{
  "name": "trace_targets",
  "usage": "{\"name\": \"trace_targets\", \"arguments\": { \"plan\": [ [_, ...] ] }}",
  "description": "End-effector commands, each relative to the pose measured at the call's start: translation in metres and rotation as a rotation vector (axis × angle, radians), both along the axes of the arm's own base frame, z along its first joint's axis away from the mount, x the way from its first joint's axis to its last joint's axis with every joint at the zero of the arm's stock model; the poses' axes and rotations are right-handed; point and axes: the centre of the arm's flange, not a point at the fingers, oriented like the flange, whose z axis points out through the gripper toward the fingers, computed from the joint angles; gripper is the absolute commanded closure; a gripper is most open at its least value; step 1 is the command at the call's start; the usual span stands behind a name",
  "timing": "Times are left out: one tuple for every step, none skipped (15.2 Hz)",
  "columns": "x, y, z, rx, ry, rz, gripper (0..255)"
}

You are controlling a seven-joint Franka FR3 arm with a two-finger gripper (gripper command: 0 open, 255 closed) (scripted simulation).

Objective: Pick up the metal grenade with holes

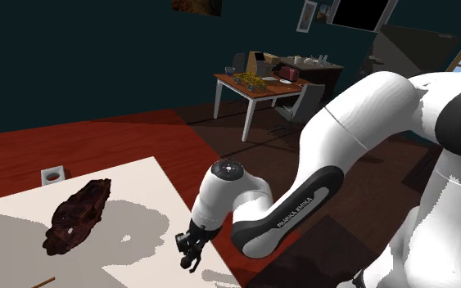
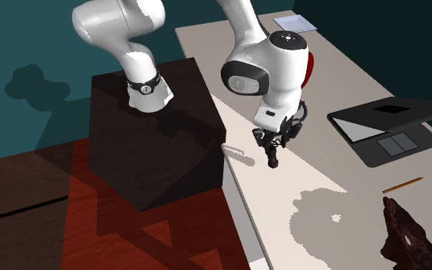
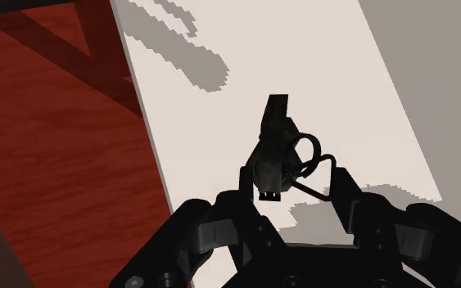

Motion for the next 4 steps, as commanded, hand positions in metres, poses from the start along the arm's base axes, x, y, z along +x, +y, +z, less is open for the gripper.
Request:
{"name": "trace_targets", "arguments": {
  "plan": [
    [0.0002, -0.0005, 0.0112, 0.0, 0.001, 0.0, 255],
    [0.0002, -0.0005, 0.0164, 0.0, 0.001, 0.0, 255],
    [0.0002, -0.0005, 0.0172, 0.0, 0.001, 0.0, 255],
    [0.0002, -0.0005, 0.0172, 0.0, 0.001, 0.0, 255]
  ]
}}
